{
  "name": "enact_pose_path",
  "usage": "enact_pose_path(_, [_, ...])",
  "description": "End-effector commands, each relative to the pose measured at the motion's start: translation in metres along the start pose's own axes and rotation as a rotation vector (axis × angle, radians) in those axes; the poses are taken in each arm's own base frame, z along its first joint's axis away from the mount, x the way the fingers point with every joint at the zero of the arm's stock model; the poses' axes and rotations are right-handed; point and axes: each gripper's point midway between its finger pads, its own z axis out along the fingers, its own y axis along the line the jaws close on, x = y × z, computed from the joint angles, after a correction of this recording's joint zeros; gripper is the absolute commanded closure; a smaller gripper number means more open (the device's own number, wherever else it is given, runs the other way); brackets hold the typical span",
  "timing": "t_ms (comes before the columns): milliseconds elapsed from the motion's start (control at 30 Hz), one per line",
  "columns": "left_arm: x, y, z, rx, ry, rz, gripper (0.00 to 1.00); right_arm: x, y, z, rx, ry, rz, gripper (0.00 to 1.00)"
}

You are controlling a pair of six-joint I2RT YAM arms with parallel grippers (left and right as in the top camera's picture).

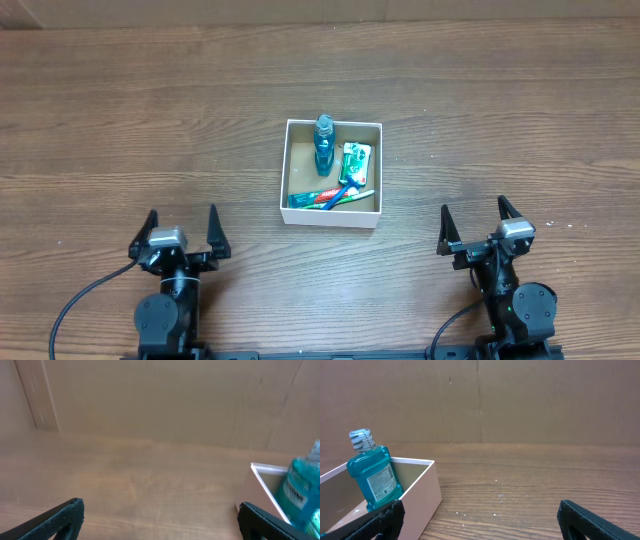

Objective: Pack container

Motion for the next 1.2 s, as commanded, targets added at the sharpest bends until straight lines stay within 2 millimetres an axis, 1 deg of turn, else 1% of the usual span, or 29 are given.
enact_pose_path(0, [0.007,-0.002,0.0,0.016,0.026,-0.024,0.0,0.001,0.002,0.0,-0.008,-0.005,-0.005,0.0])
enact_pose_path(67, [0.007,-0.002,0.0,0.019,0.027,-0.018,0.0,0.001,0.002,0.0,-0.008,-0.005,-0.005,0.0])
enact_pose_path(167, [0.009,-0.011,-0.001,0.069,0.033,0.068,0.0,0.001,0.002,0.0,-0.008,-0.005,-0.005,0.0])
enact_pose_path(367, [0.009,-0.014,-0.001,0.09,0.031,0.139,0.0,0.001,0.002,0.0,-0.008,-0.005,-0.005,0.0])
enact_pose_path(467, [0.009,-0.015,-0.001,0.096,0.031,0.104,0.0,0.001,0.002,0.0,-0.008,-0.005,-0.005,0.0])
enact_pose_path(1167, [0.009,-0.014,-0.001,0.091,0.032,0.104,0.0,0.001,0.002,0.0,-0.008,-0.005,-0.005,0.0])
